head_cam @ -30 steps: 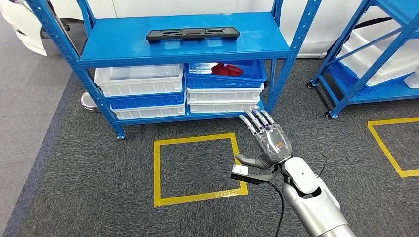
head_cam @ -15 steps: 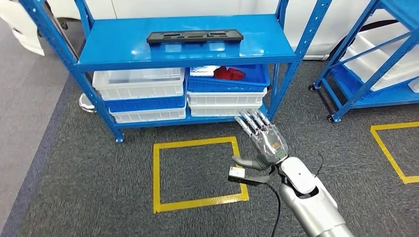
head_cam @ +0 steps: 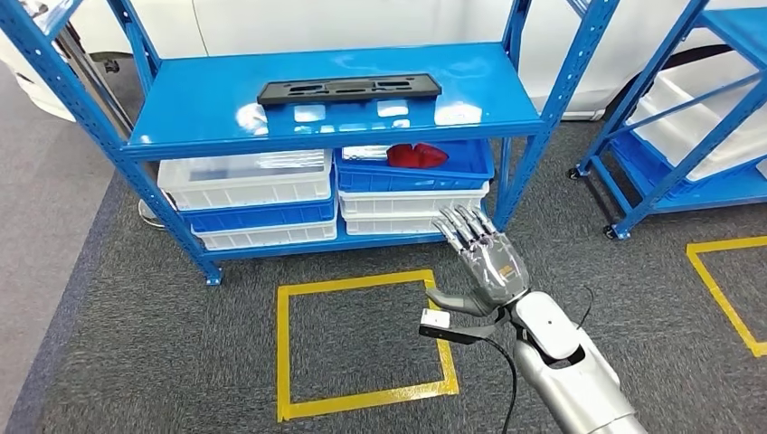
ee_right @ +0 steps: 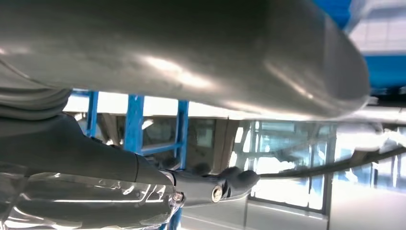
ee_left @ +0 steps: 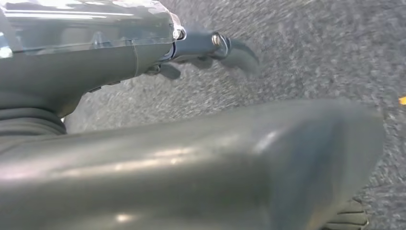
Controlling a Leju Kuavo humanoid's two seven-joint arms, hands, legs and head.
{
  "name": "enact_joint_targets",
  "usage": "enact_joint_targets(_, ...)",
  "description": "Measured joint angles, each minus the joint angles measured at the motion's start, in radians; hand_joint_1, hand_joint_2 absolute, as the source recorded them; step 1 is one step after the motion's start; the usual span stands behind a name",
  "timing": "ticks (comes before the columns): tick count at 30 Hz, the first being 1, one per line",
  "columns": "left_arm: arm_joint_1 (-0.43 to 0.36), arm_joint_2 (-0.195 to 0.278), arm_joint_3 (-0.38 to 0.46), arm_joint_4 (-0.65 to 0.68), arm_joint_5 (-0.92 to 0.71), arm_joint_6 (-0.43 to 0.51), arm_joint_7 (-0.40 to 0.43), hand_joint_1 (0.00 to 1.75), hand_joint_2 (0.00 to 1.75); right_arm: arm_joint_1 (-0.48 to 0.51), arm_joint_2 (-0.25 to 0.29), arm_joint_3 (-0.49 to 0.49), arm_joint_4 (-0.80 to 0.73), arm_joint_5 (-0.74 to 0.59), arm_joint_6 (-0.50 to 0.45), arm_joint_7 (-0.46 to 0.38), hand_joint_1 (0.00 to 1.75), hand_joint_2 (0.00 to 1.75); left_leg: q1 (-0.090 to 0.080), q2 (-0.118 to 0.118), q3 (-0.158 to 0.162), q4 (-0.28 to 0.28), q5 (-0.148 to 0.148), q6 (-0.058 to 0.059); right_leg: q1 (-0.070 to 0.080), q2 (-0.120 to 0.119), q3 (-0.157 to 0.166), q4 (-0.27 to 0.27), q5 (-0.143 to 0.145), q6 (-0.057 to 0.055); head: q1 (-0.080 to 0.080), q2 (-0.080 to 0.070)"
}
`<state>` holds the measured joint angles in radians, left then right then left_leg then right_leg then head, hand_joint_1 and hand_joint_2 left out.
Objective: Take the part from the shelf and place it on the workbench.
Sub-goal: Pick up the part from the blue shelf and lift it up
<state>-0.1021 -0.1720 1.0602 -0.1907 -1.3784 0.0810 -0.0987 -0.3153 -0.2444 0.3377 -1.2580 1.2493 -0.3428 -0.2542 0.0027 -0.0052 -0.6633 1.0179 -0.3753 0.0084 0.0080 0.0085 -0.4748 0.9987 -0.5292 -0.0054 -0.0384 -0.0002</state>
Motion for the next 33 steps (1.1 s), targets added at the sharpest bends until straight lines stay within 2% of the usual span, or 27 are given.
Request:
enact_joint_targets(2,-0.003,0.000,0.000,0.000,-0.001,0.000,0.000,0.00,0.00,-0.002,0.000,0.000,-0.004,0.000,0.000,0.000,0.00,0.00,0.003,-0.001,0.012,-0.006,-0.004,0.010,-0.001,-0.001,-0.006,0.019,0.000,0.011,0.000,0.000)
enact_joint_targets(3,-0.005,0.000,0.000,0.000,-0.001,0.000,0.000,0.00,0.00,-0.003,0.000,0.000,-0.006,-0.001,0.000,0.000,0.00,0.00,0.005,-0.001,0.019,-0.010,-0.007,0.015,-0.003,-0.002,-0.023,0.051,0.000,0.016,0.000,0.000)
enact_joint_targets(5,-0.008,0.001,0.000,0.000,-0.001,0.000,0.001,0.00,0.00,-0.004,0.000,0.000,-0.007,-0.001,0.000,0.000,0.00,0.00,0.008,-0.002,0.034,-0.015,-0.018,0.021,-0.008,-0.003,-0.092,0.164,-0.026,0.026,0.000,0.000)
enact_joint_targets(7,-0.008,0.001,0.000,0.000,-0.001,0.000,0.002,0.00,0.00,-0.001,0.000,0.000,-0.007,-0.001,0.000,0.001,0.00,0.00,0.008,-0.002,0.049,-0.015,-0.033,0.022,-0.013,-0.003,-0.176,0.273,-0.078,0.036,0.000,0.000)
enact_joint_targets(8,-0.007,0.001,0.000,0.000,-0.001,0.000,0.002,0.00,0.00,0.000,0.000,0.000,-0.007,-0.001,0.001,0.001,0.00,0.00,0.008,-0.003,0.058,-0.015,-0.041,0.022,-0.016,-0.004,-0.203,0.294,-0.087,0.040,0.000,0.000)
enact_joint_targets(9,-0.007,0.001,0.000,0.000,-0.002,0.000,0.003,0.00,0.00,0.000,0.000,0.000,-0.007,-0.001,0.001,0.000,0.00,0.00,0.008,-0.003,0.068,-0.014,-0.050,0.021,-0.018,-0.004,-0.214,0.280,-0.072,0.041,0.000,0.000)
enact_joint_targets(10,-0.007,0.001,0.000,0.000,-0.002,0.000,0.003,0.00,0.00,0.000,0.000,0.001,-0.007,-0.001,0.001,0.000,0.00,0.00,0.008,-0.004,0.080,-0.014,-0.058,0.019,-0.019,-0.004,-0.207,0.234,-0.032,0.040,0.000,0.000)
enact_joint_targets(11,-0.007,0.001,0.000,0.000,-0.001,-0.001,0.003,0.00,0.00,-0.002,0.000,0.001,-0.007,-0.001,0.001,0.000,0.00,0.00,0.008,-0.004,0.092,-0.014,-0.067,0.017,-0.020,-0.004,-0.189,0.164,0.025,0.037,0.000,0.000)
enact_joint_targets(12,-0.008,0.000,0.000,0.000,-0.001,-0.001,0.003,0.00,0.00,-0.003,0.000,0.001,-0.006,-0.001,0.002,0.000,0.00,0.00,0.007,-0.005,0.103,-0.013,-0.075,0.013,-0.018,-0.005,-0.171,0.099,0.068,0.033,0.000,0.000)
enact_joint_targets(13,-0.008,0.000,0.000,0.000,0.000,-0.001,0.002,0.00,0.00,-0.006,0.000,0.001,-0.005,-0.001,0.002,0.000,0.00,0.00,0.006,-0.005,0.108,-0.013,-0.082,0.008,-0.015,-0.005,-0.157,0.050,0.095,0.026,0.000,0.000)
enact_joint_targets(14,-0.009,0.001,0.000,0.000,0.001,-0.001,0.002,0.00,0.00,-0.008,0.000,0.001,-0.005,0.000,0.003,0.000,0.00,0.00,0.005,-0.005,0.112,-0.013,-0.088,0.002,-0.012,-0.006,-0.150,0.022,0.108,0.019,0.000,0.000)
enact_joint_targets(17,-0.009,0.001,0.000,0.000,0.002,-0.001,0.000,0.00,0.00,-0.015,0.000,0.002,-0.004,0.002,0.004,-0.002,0.00,0.00,0.004,-0.004,0.116,-0.002,-0.098,-0.015,-0.011,-0.005,-0.139,0.010,0.105,0.000,0.000,0.000)
enact_joint_targets(18,-0.010,0.002,0.000,0.000,0.002,-0.001,-0.002,0.00,0.00,-0.020,0.000,0.003,-0.004,0.002,0.004,-0.003,0.00,0.00,0.004,-0.003,0.110,0.021,-0.105,-0.019,-0.013,-0.005,-0.130,0.008,0.101,-0.007,0.000,0.000)
enact_joint_targets(20,-0.010,0.002,0.000,0.000,0.002,-0.001,-0.003,0.00,0.00,-0.029,0.000,0.005,-0.002,0.003,0.004,-0.004,0.00,0.00,0.007,-0.001,0.060,0.118,-0.139,-0.027,-0.013,-0.007,-0.112,0.006,0.090,-0.017,0.000,0.000)
enact_joint_targets(22,-0.007,0.002,0.000,0.000,0.002,-0.001,-0.004,0.00,0.00,-0.033,0.000,0.007,0.002,0.002,0.004,-0.004,0.00,0.00,0.008,-0.001,-0.018,0.243,-0.183,-0.031,-0.009,-0.007,-0.097,0.006,0.075,-0.023,0.000,0.000)
enact_joint_targets(23,-0.005,0.002,0.000,0.000,0.002,-0.001,-0.004,0.00,0.00,-0.033,0.000,0.009,0.003,0.002,0.004,-0.004,0.00,0.00,0.008,-0.001,-0.047,0.277,-0.192,-0.031,-0.008,-0.006,-0.088,0.006,0.068,-0.024,0.000,0.000)
enact_joint_targets(24,-0.003,0.003,0.000,0.000,0.002,-0.001,-0.005,0.00,0.00,-0.033,0.000,0.011,0.004,0.002,0.004,-0.004,0.00,0.00,0.008,-0.001,-0.060,0.276,-0.183,-0.030,-0.006,-0.005,-0.077,0.006,0.059,-0.024,0.000,0.000)
enact_joint_targets(25,-0.003,0.003,0.000,0.000,0.002,-0.001,-0.005,0.00,0.00,-0.033,0.000,0.012,0.005,0.002,0.004,-0.005,0.00,0.00,0.008,-0.001,-0.056,0.239,-0.155,-0.026,-0.005,-0.004,-0.064,0.006,0.049,-0.024,0.000,0.000)
enact_joint_targets(27,-0.002,0.004,0.000,0.000,0.001,-0.001,-0.005,0.00,0.00,-0.034,0.000,0.013,0.005,0.001,0.004,-0.005,0.00,0.00,0.005,-0.001,-0.018,0.107,-0.067,-0.015,-0.002,-0.004,-0.035,0.007,0.027,-0.020,0.000,0.000)
enact_joint_targets(29,-0.001,0.006,0.000,0.000,0.001,-0.002,-0.005,0.00,0.00,-0.035,0.000,0.014,0.006,0.000,0.003,-0.005,0.00,0.00,-0.001,-0.001,0.010,0.022,-0.024,-0.004,-0.001,-0.003,-0.020,0.006,0.009,-0.010,0.000,0.000)
enact_joint_targets(31,0.000,0.006,0.000,0.000,0.001,-0.002,-0.006,0.00,0.00,-0.036,0.000,0.016,0.006,-0.003,0.003,-0.005,0.00,0.00,-0.003,-0.001,0.018,0.008,-0.028,0.007,0.000,-0.002,-0.015,0.009,0.004,0.002,0.000,0.000)
enact_joint_targets(33,0.001,0.006,0.000,0.000,0.001,-0.002,-0.008,0.00,0.00,-0.038,-0.001,0.016,0.004,-0.011,0.001,-0.006,0.00,0.00,0.001,-0.001,0.037,-0.003,-0.030,0.018,-0.002,-0.003,-0.028,0.046,0.010,0.014,0.000,0.000)
